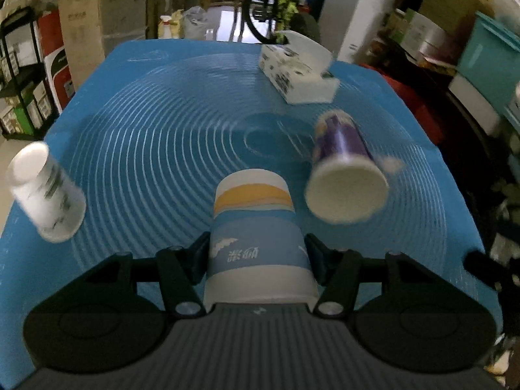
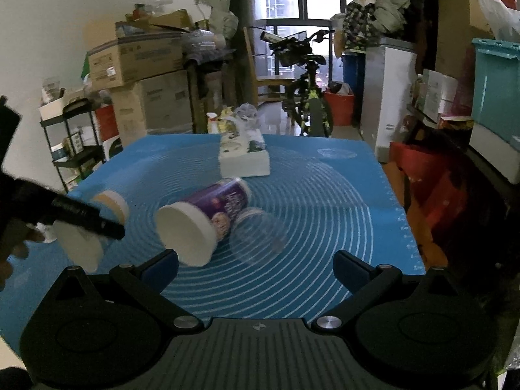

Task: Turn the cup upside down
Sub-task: 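Lift the banded cup with the left tool toward the right tool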

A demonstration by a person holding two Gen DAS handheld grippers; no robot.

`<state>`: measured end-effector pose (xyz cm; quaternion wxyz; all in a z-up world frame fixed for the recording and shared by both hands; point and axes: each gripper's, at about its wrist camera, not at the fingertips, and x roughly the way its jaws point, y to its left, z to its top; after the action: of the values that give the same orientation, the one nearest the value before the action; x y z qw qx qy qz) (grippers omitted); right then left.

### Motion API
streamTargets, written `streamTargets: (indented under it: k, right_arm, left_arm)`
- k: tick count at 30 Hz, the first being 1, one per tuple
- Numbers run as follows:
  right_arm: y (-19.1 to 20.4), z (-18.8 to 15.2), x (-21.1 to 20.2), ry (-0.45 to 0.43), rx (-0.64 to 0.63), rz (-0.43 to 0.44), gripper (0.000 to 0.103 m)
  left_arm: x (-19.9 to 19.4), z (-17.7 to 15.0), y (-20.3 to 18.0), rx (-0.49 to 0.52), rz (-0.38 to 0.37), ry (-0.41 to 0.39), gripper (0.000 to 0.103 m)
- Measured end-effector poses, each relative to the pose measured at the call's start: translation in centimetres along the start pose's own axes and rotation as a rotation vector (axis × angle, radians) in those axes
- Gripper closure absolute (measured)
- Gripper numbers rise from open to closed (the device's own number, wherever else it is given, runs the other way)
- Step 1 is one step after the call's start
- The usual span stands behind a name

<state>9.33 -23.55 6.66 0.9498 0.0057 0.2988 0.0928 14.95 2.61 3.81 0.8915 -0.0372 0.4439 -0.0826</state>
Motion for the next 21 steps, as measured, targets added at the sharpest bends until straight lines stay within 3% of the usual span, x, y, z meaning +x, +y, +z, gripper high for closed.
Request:
streamTargets:
  k: [9, 21]
  right_arm:
    - [2.0, -1.9, -2.1, 0.051, -0.024, 0.015, 0.002]
    - [1.8, -2.8, -1.6, 0.100, 0.016, 0.003, 0.002]
  left_arm:
    - [0.3, -4.0, -1.9, -0.013, -0.066, 0.053, 0.041]
    - [2.8, -4.1, -2.4, -0.005, -0.041, 0.035, 0.039]
